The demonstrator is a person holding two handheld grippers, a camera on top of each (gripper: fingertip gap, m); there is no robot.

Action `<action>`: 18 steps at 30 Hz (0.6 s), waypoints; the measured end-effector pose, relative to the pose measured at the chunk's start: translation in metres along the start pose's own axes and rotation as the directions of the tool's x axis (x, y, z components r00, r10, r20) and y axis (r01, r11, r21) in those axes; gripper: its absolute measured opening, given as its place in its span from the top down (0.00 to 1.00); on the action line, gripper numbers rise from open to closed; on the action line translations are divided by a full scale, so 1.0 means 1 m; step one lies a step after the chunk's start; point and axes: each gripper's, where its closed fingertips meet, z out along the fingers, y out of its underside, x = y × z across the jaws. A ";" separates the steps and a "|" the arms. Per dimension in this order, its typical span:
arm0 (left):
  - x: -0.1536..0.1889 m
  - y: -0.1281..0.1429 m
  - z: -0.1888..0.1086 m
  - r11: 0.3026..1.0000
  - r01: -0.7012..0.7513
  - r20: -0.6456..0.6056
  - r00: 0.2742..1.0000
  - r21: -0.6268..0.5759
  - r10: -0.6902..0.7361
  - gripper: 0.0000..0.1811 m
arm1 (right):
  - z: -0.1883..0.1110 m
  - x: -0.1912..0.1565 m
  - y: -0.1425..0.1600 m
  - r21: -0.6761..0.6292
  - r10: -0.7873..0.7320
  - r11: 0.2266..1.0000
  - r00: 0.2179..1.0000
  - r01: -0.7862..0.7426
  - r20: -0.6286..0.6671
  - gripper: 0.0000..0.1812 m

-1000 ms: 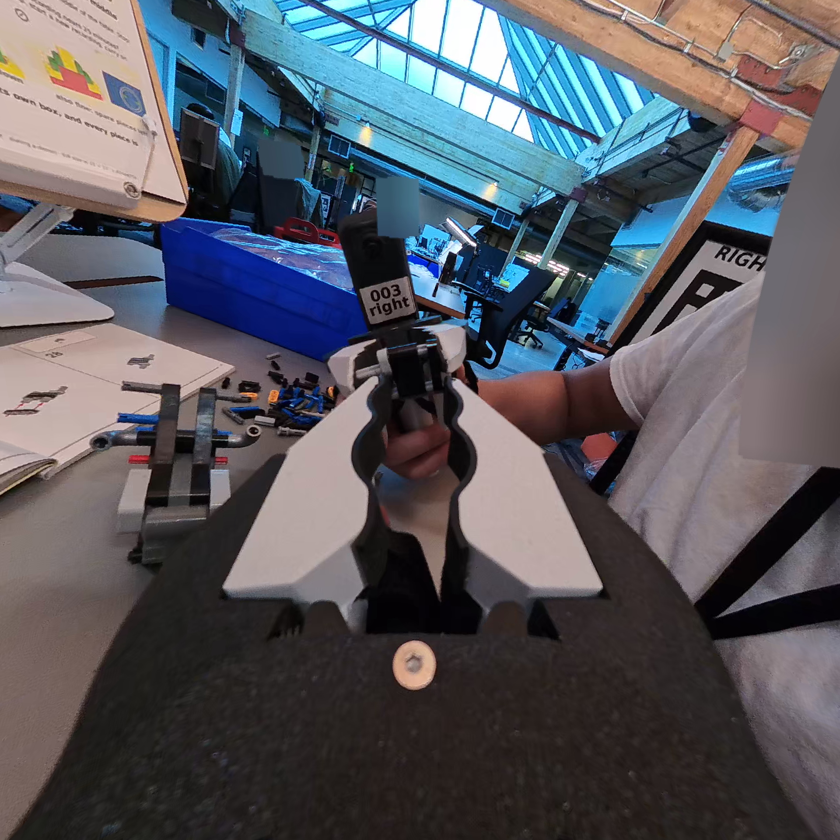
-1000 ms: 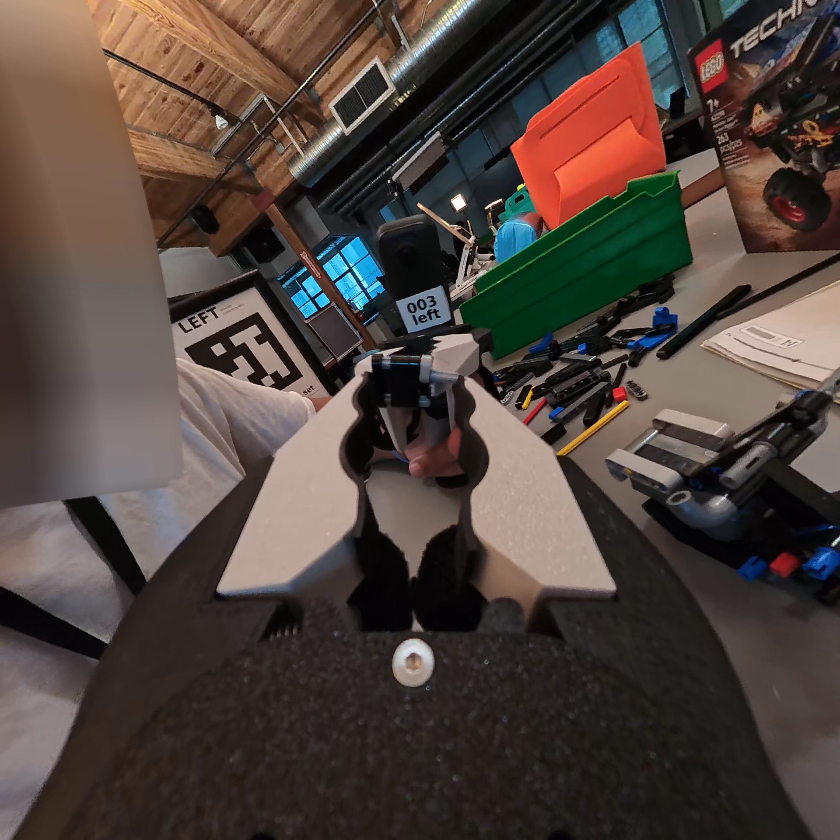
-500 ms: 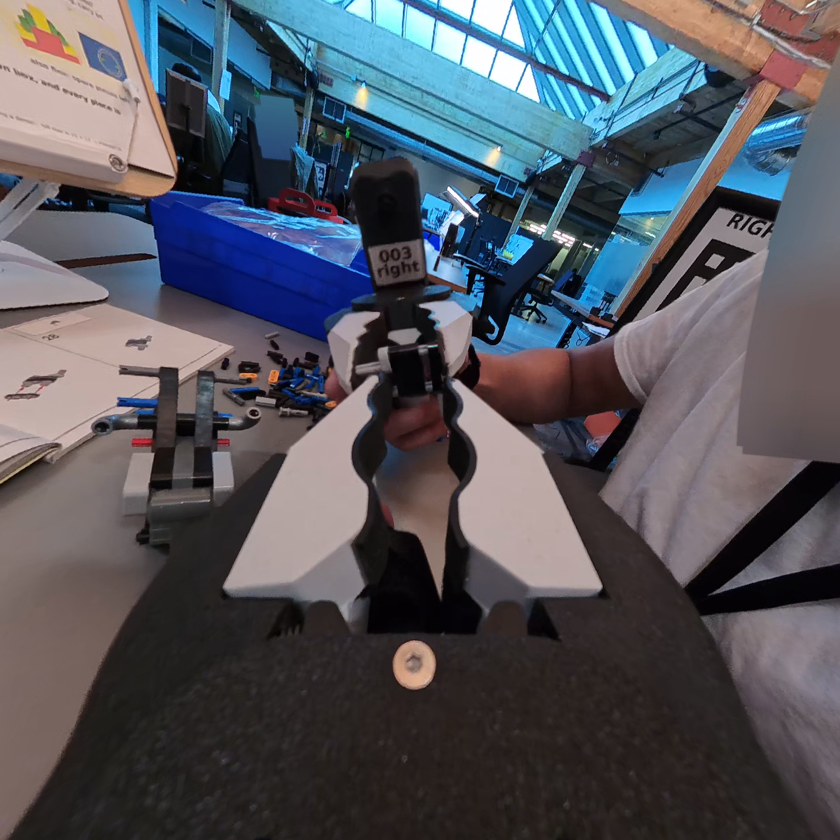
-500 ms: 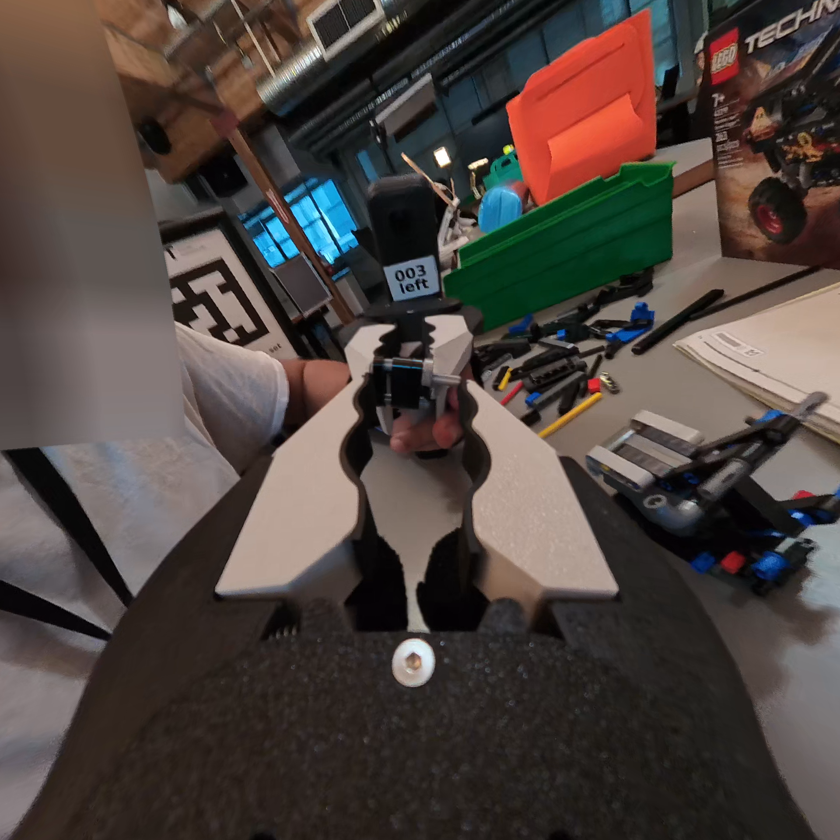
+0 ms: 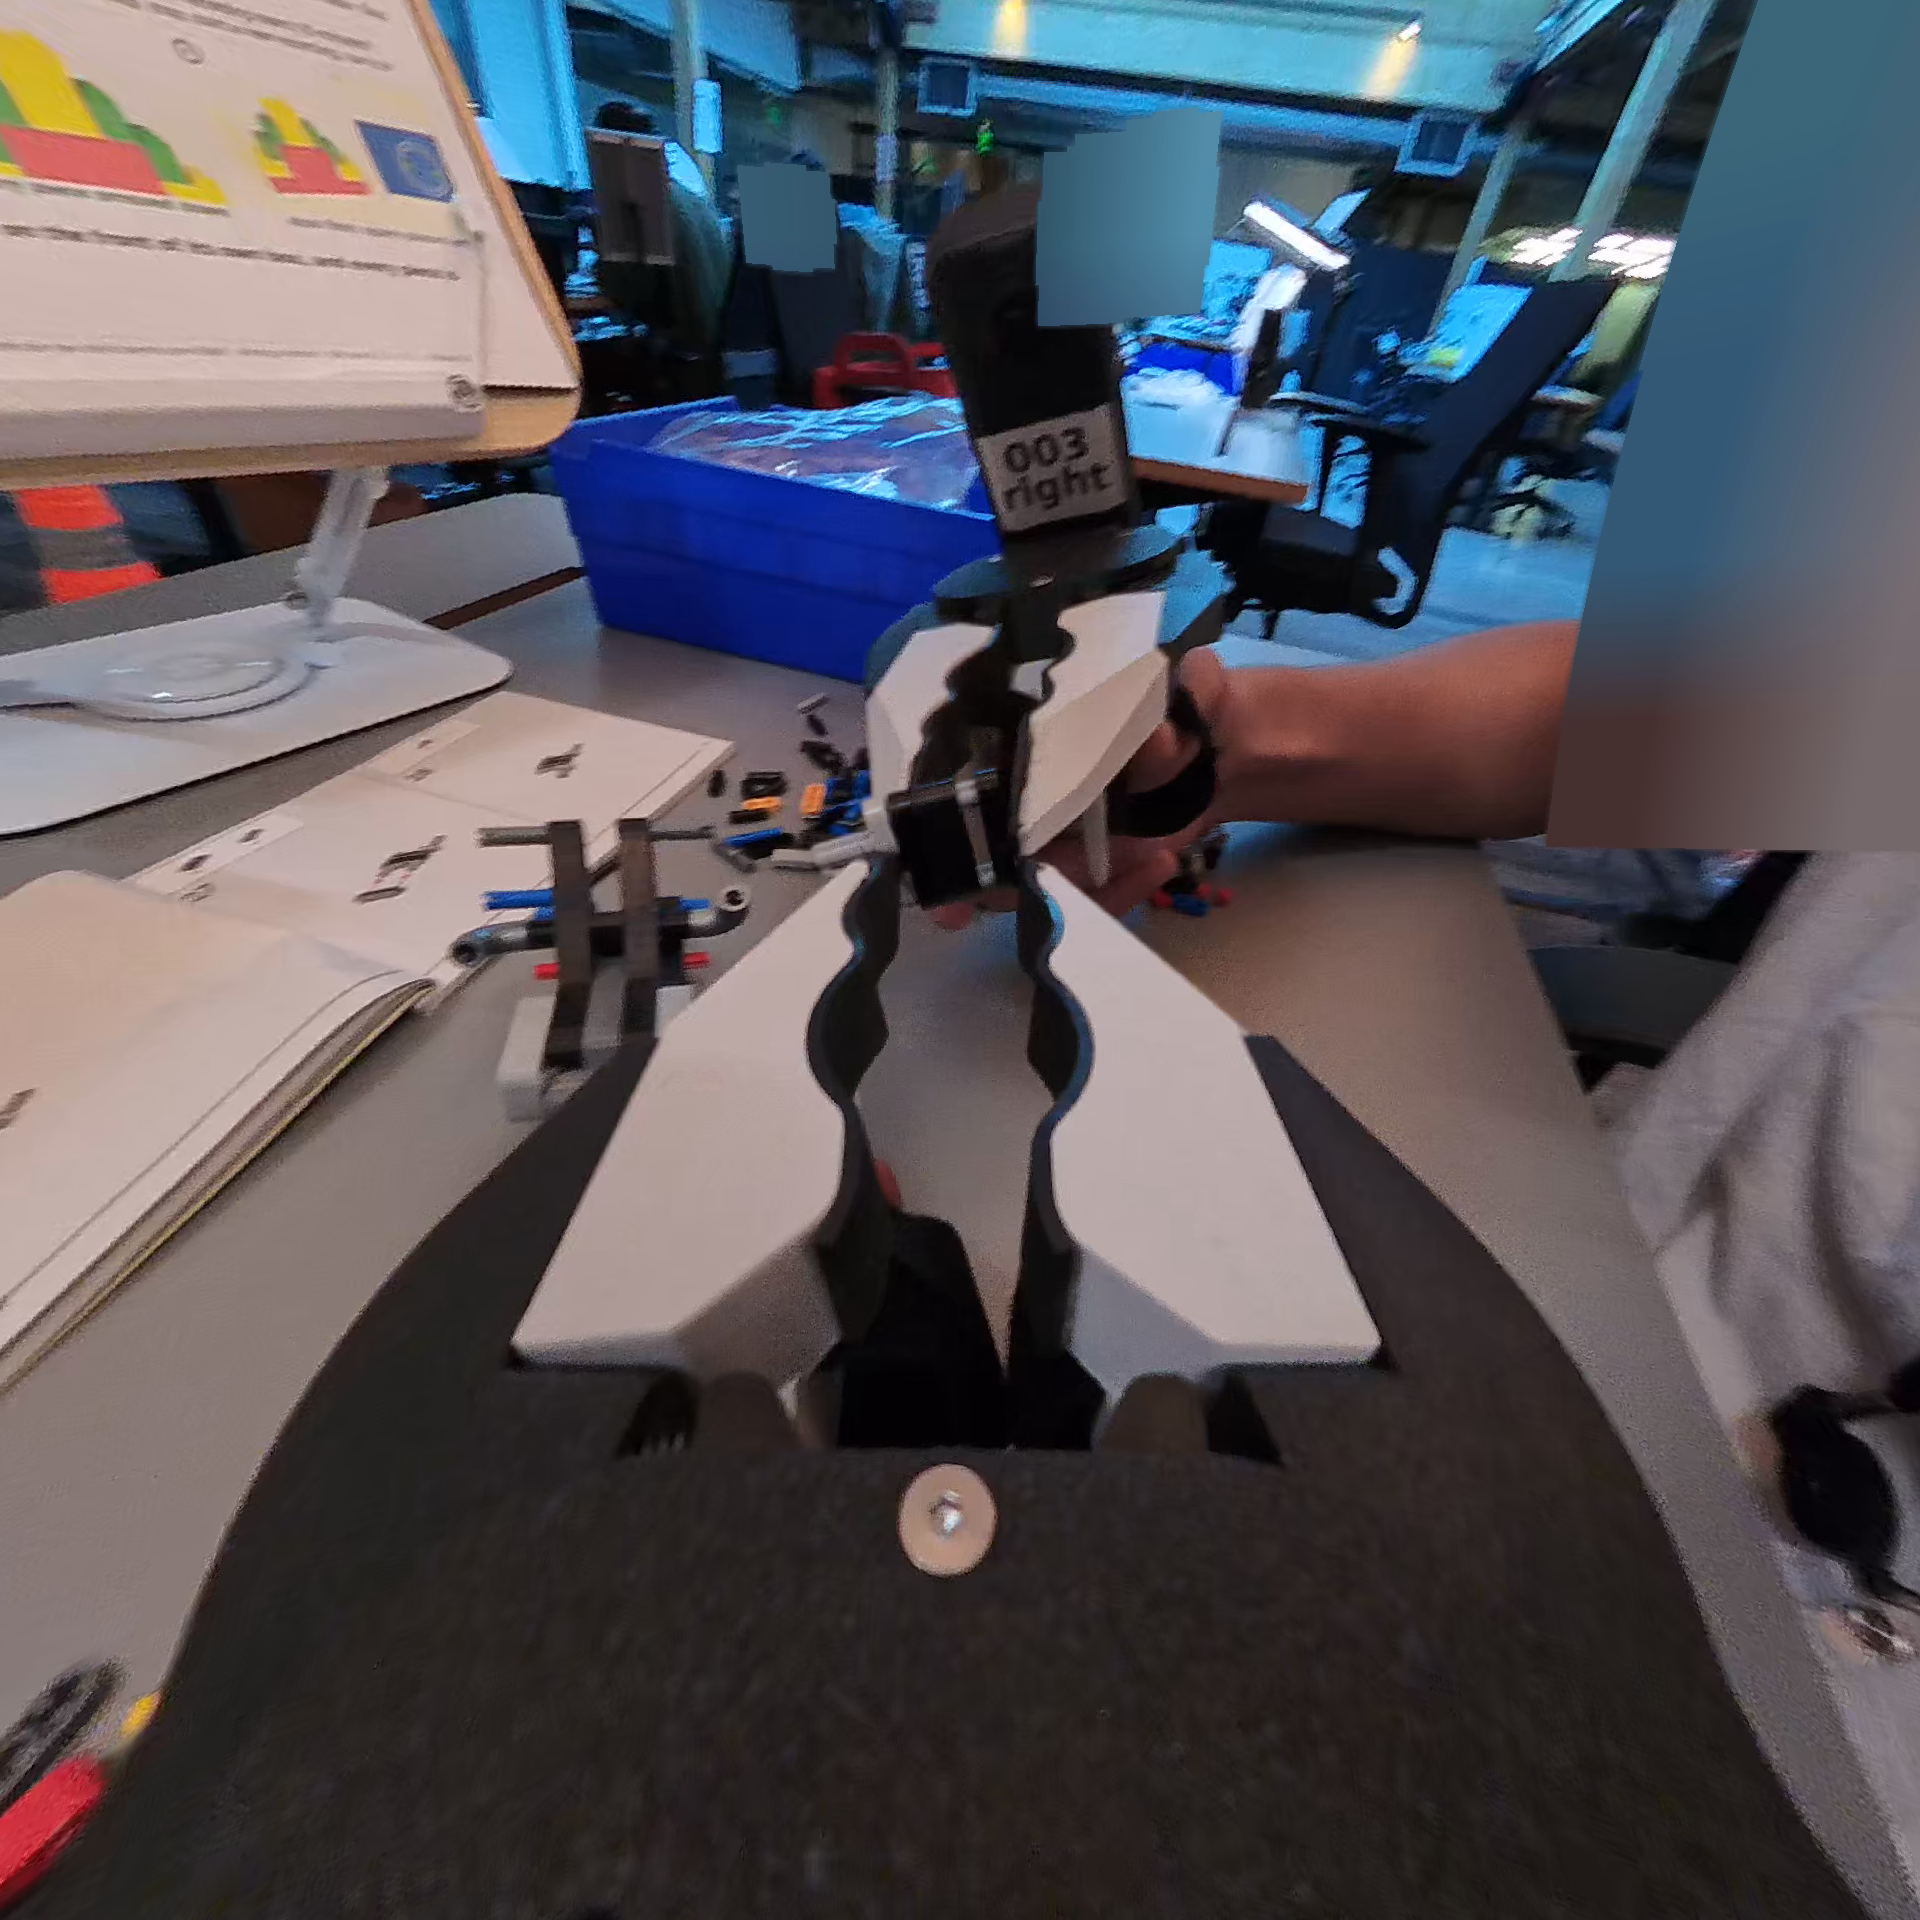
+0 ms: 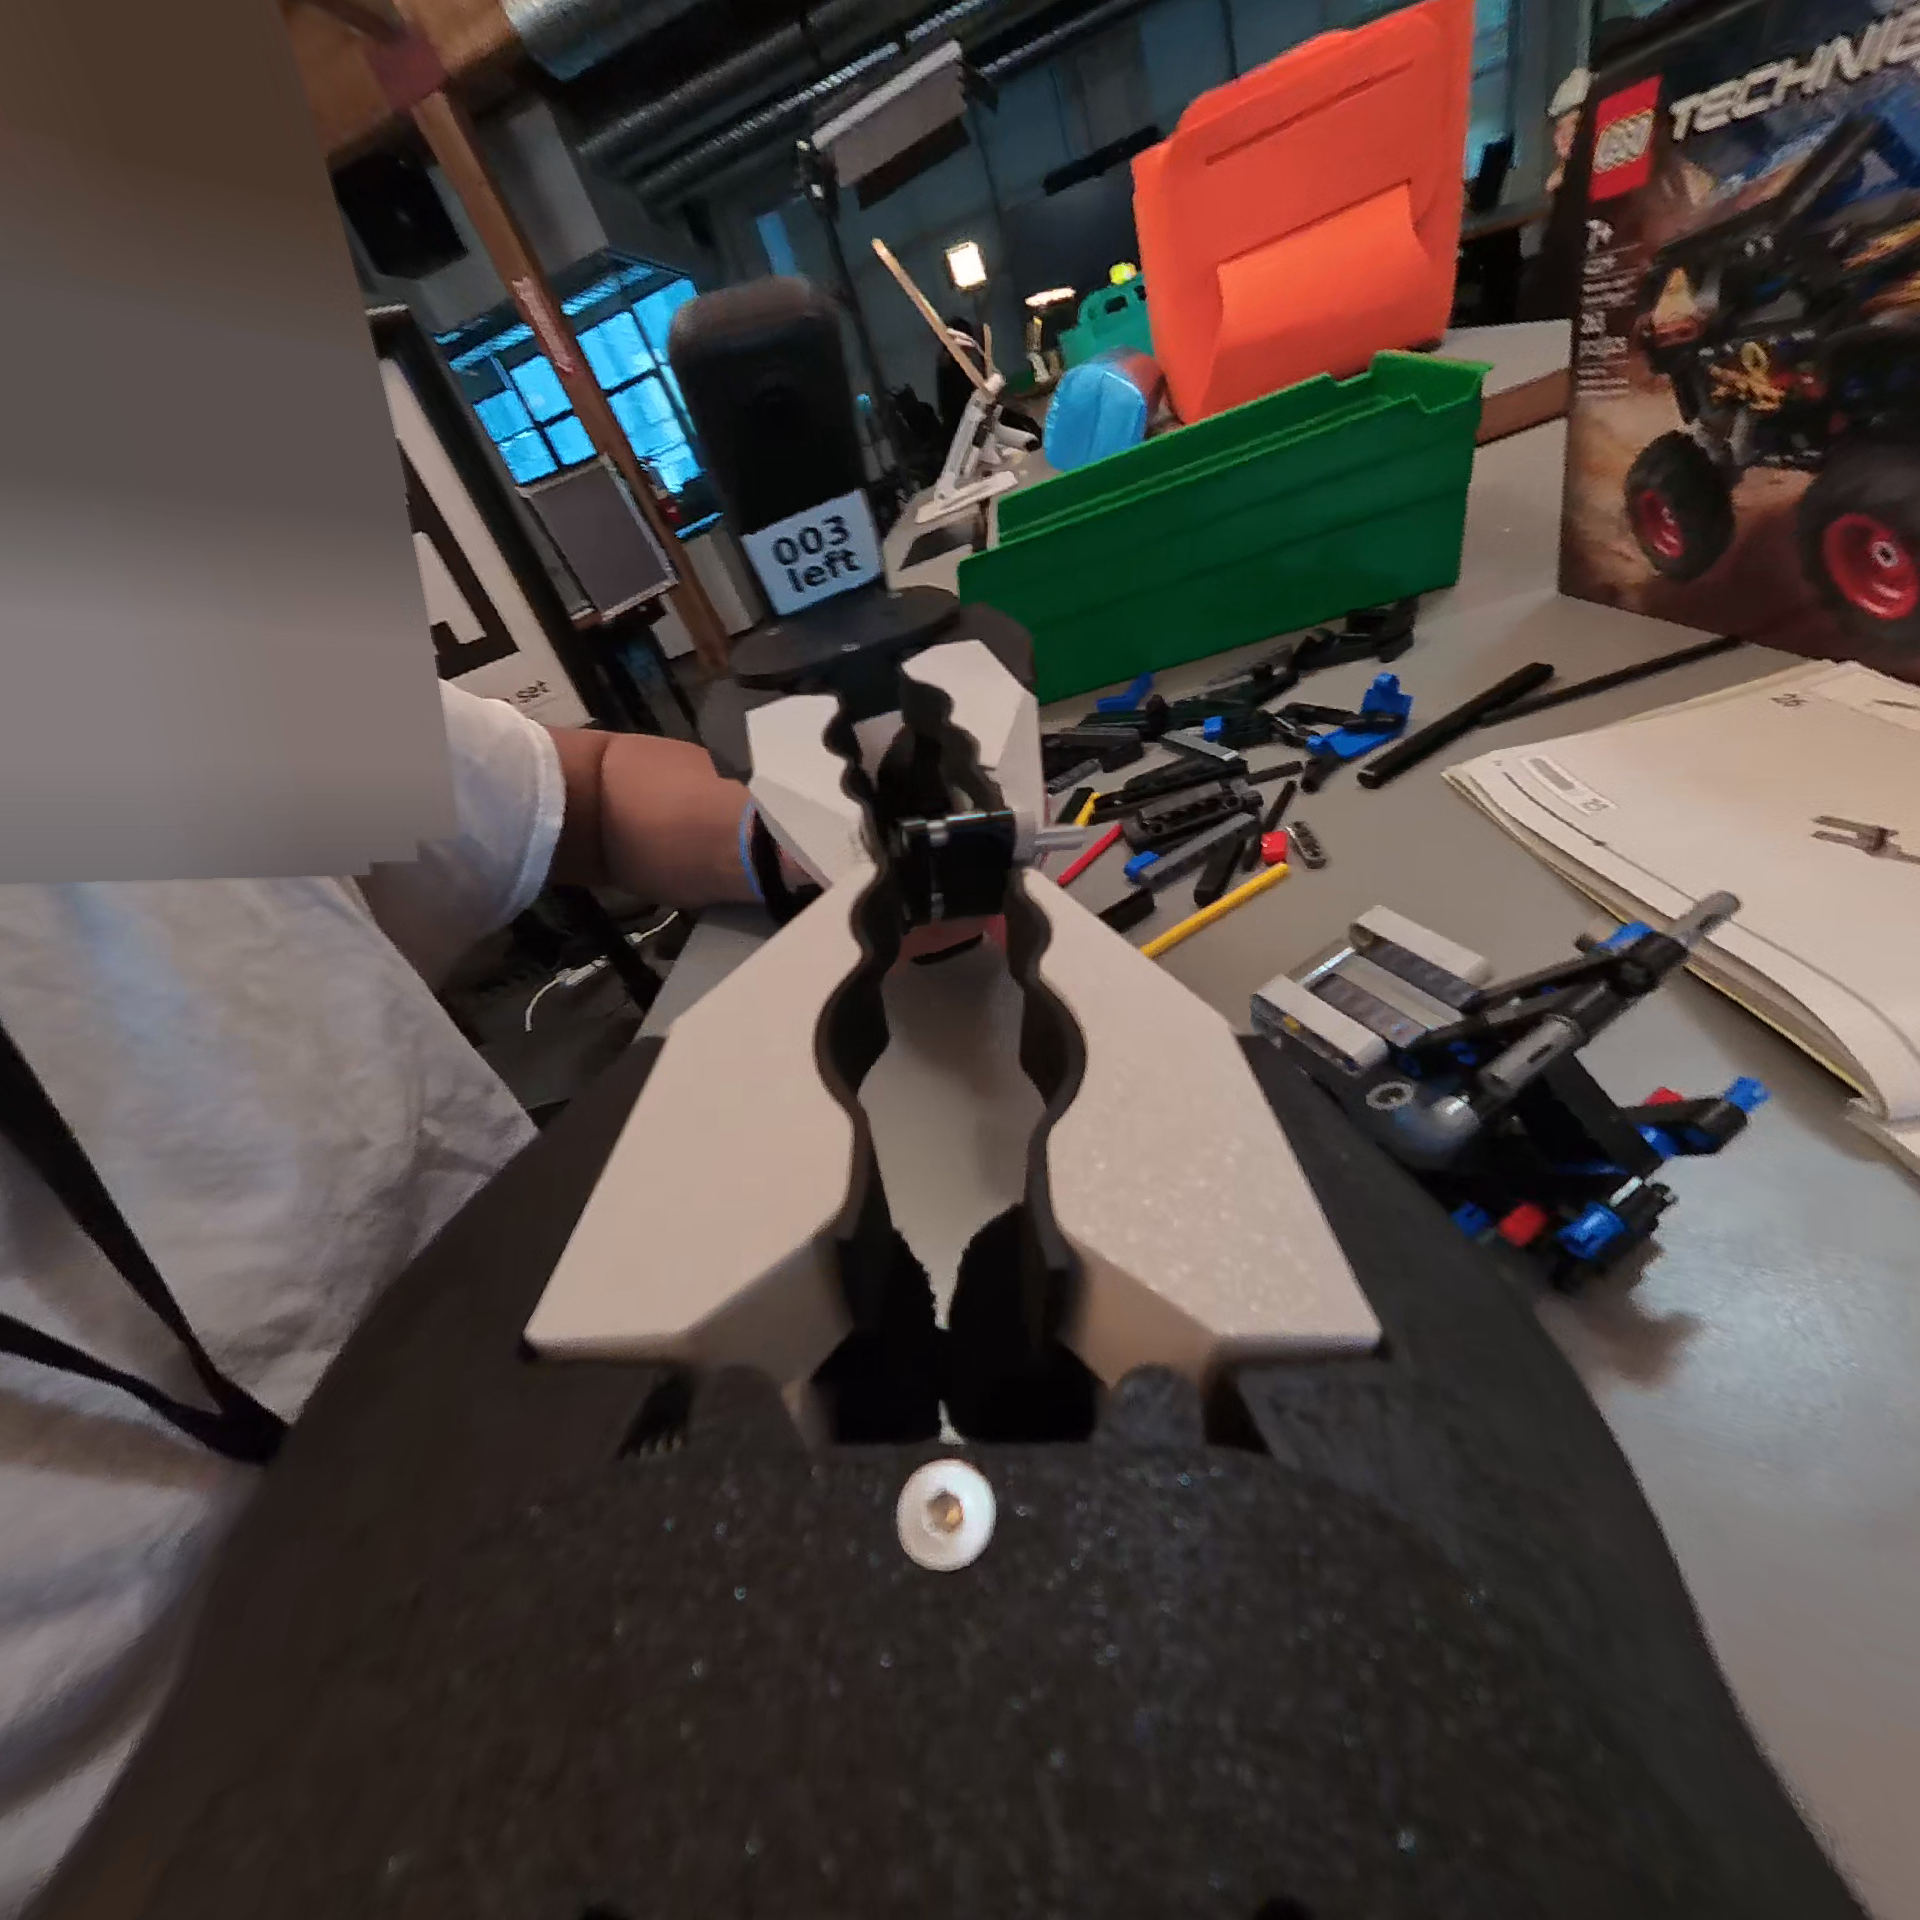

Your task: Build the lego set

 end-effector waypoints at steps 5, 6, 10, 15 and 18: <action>-0.030 0.011 -0.001 0.986 -0.131 0.265 0.952 -0.103 0.155 0.89 | 0.006 0.022 0.006 -0.019 0.038 0.999 0.986 -0.042 -0.165 0.88; -0.033 0.014 -0.001 0.981 -0.142 0.293 0.940 -0.133 0.176 0.89 | 0.007 0.026 0.006 -0.011 0.027 0.999 0.977 -0.030 -0.211 0.90; -0.038 0.015 -0.002 0.960 -0.213 0.362 0.893 -0.179 0.266 0.89 | 0.007 0.032 0.007 -0.028 -0.007 1.000 0.959 -0.001 -0.285 0.95; -0.033 0.012 -0.007 0.981 -0.156 0.268 0.946 -0.119 0.183 0.90 | -0.005 0.030 -0.001 0.006 0.099 0.995 0.981 -0.099 -0.170 0.96; -0.032 0.008 -0.009 0.998 -0.016 0.156 0.987 -0.054 0.025 0.84 | -0.008 0.019 0.003 -0.041 0.174 0.984 0.983 -0.176 -0.050 0.96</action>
